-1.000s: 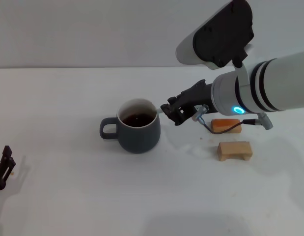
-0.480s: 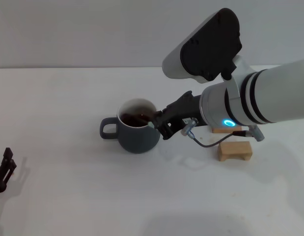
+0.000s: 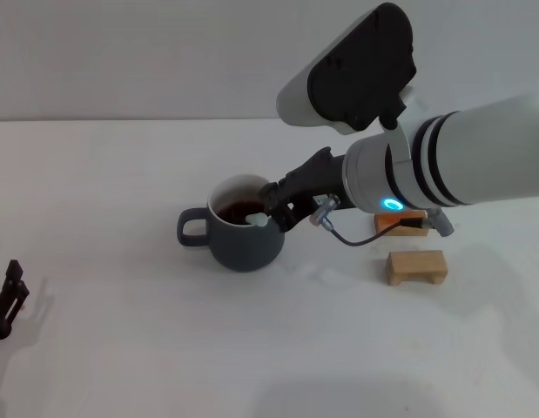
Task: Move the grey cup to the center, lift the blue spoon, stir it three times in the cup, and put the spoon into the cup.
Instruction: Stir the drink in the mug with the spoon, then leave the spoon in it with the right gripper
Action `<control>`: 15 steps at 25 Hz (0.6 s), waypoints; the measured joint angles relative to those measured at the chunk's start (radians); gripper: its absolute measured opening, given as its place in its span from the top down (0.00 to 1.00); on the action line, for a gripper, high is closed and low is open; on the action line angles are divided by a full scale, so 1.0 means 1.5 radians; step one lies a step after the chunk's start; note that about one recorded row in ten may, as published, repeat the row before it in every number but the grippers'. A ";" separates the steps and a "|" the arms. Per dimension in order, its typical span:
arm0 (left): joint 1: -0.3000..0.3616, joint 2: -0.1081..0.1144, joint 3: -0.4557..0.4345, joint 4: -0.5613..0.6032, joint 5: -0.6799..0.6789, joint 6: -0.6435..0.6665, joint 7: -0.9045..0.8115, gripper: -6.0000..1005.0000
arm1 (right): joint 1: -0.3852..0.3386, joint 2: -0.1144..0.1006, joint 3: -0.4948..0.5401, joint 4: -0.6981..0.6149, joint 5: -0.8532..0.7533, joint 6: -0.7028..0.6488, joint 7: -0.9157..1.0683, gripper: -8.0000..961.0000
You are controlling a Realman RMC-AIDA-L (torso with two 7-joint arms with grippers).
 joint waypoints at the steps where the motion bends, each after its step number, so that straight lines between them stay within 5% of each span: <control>1: 0.000 0.000 0.000 0.000 -0.001 0.000 0.000 0.15 | 0.000 0.000 0.003 0.000 0.000 -0.002 -0.001 0.99; 15: -0.009 0.000 -0.003 0.005 -0.002 -0.008 0.000 0.15 | -0.032 -0.001 -0.003 0.031 0.048 0.005 -0.003 0.96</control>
